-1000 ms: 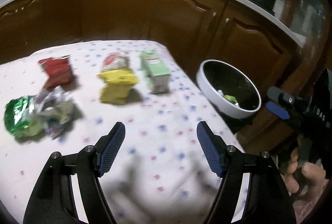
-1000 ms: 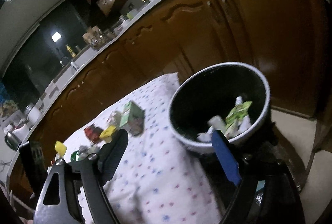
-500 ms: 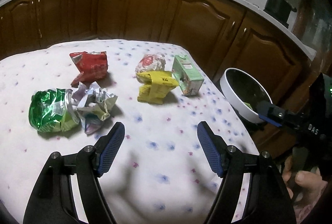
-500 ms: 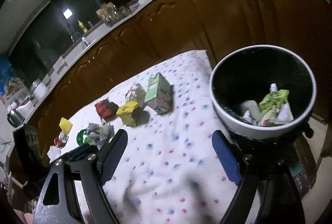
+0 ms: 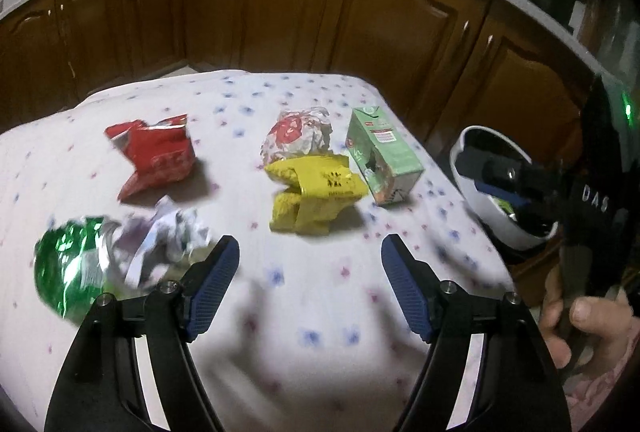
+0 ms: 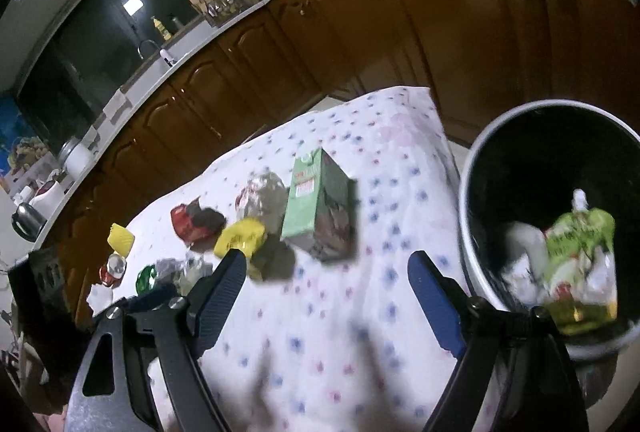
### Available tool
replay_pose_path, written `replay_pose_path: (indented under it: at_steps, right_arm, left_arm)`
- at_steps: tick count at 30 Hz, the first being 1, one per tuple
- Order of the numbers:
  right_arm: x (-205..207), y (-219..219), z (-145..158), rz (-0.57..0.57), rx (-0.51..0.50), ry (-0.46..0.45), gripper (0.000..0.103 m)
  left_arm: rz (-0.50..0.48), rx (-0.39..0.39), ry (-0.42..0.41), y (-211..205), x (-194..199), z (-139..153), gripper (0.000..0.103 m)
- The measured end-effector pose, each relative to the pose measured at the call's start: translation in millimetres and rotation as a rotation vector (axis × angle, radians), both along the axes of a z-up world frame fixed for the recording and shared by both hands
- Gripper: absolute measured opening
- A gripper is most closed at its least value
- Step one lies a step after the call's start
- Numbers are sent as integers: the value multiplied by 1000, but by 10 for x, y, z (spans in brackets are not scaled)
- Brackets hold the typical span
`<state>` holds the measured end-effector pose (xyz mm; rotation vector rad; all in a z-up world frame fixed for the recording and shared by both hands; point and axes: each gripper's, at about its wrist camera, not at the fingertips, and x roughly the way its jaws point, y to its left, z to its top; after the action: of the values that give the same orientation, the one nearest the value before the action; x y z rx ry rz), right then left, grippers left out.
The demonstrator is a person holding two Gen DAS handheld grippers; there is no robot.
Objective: Collect trash
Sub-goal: 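Withdraw both tools from the bin back toward the remaining trash, then grasp the yellow chip bag with left tool while right tool grasps green juice carton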
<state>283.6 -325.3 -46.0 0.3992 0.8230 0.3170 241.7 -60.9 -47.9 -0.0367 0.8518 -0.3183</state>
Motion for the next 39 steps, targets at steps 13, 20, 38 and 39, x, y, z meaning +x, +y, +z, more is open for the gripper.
replay_pose_path:
  at_steps: [13, 20, 38, 39]
  right_arm:
    - [689, 393, -138, 102, -60, 57, 71]
    - [733, 322, -284, 78, -39, 91, 38]
    - [-316, -180, 8, -2, 9, -2, 36]
    - [-367, -214, 5, -9, 7, 0, 36]
  left_arm:
    - [3, 24, 64, -87, 473, -283, 25]
    - [-28, -25, 34, -35, 313, -233, 24]
    - [-140, -110, 37, -244, -266, -71, 0]
    - [-138, -118, 41, -243, -288, -73, 1]
